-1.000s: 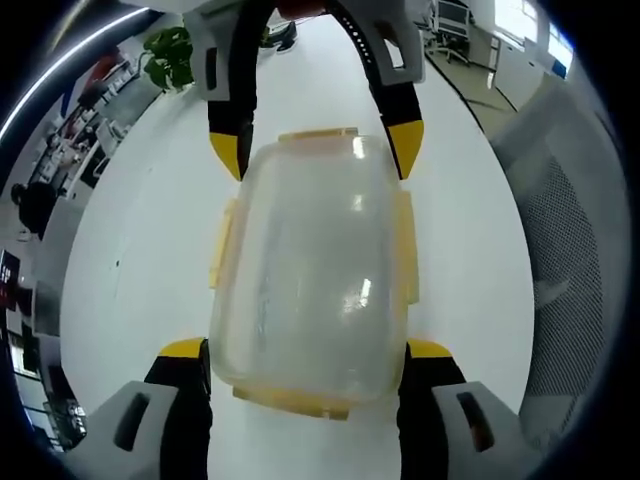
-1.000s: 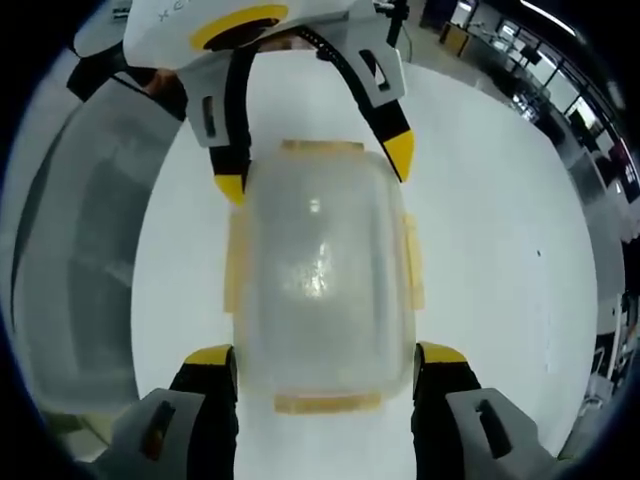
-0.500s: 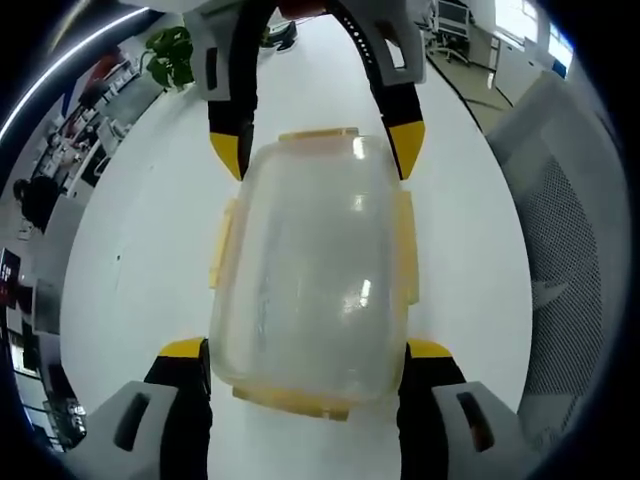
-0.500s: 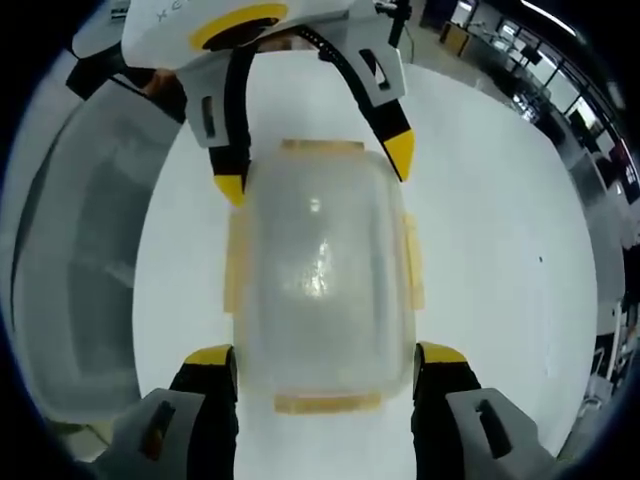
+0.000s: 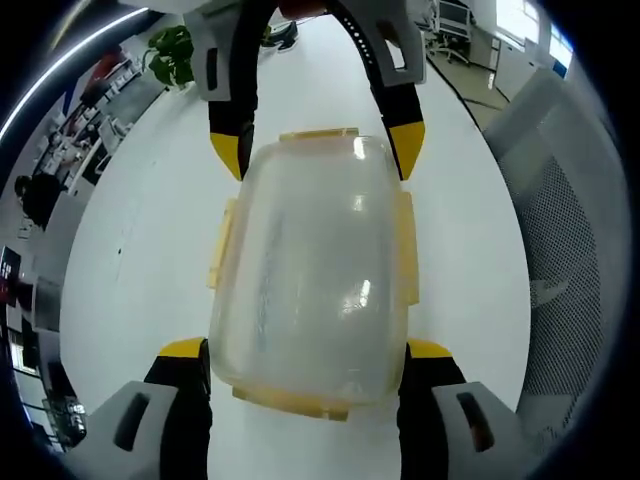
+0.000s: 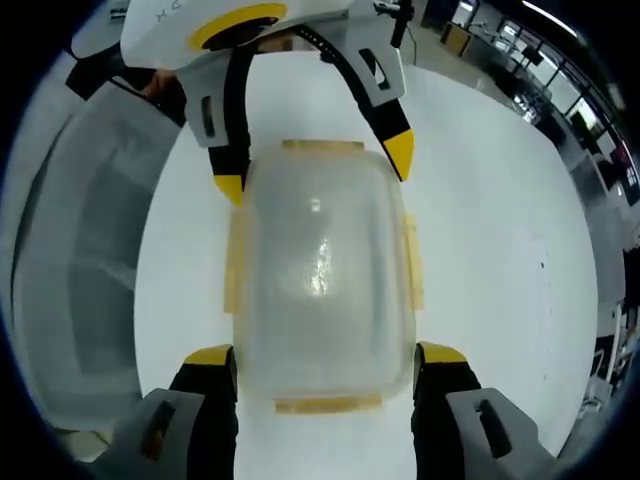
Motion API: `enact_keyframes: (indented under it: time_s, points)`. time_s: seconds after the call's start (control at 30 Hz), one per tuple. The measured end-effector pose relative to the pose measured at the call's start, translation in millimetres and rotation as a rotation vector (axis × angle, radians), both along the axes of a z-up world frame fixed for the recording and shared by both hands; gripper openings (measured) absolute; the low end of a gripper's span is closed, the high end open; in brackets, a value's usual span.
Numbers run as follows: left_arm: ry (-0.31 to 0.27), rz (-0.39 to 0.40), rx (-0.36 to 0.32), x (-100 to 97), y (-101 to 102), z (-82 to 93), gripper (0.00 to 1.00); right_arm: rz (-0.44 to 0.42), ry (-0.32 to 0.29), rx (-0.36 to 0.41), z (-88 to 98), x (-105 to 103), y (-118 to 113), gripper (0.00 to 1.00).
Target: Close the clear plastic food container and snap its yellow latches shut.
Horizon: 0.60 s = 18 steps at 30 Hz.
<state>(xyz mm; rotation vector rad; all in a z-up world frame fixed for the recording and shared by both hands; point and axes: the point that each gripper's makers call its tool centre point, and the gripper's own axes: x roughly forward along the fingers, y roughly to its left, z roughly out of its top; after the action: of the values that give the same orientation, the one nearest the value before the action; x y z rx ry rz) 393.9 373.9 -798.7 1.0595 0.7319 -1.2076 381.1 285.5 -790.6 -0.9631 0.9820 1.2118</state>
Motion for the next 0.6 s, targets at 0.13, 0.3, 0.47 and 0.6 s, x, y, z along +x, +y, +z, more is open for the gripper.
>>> enact_keyframes:
  time_s: [0.13,0.3,0.47,0.6]
  points:
    - [0.0,0.0,-0.001,0.2,0.1,-0.4,0.76,0.0,0.002,0.002,-0.3,0.0,0.0,0.71]
    - [0.002,0.0,-0.003,0.5,-0.6,-0.2,0.77,0.002,0.003,0.002,-0.1,0.1,-0.6,0.71]
    - [0.002,0.0,-0.004,0.6,-0.9,-0.1,0.77,0.003,0.004,-0.002,0.2,0.3,-0.6,0.71]
    - [0.002,0.001,-0.005,0.4,-1.3,0.1,0.77,0.003,0.004,0.001,0.0,0.2,-1.1,0.71]
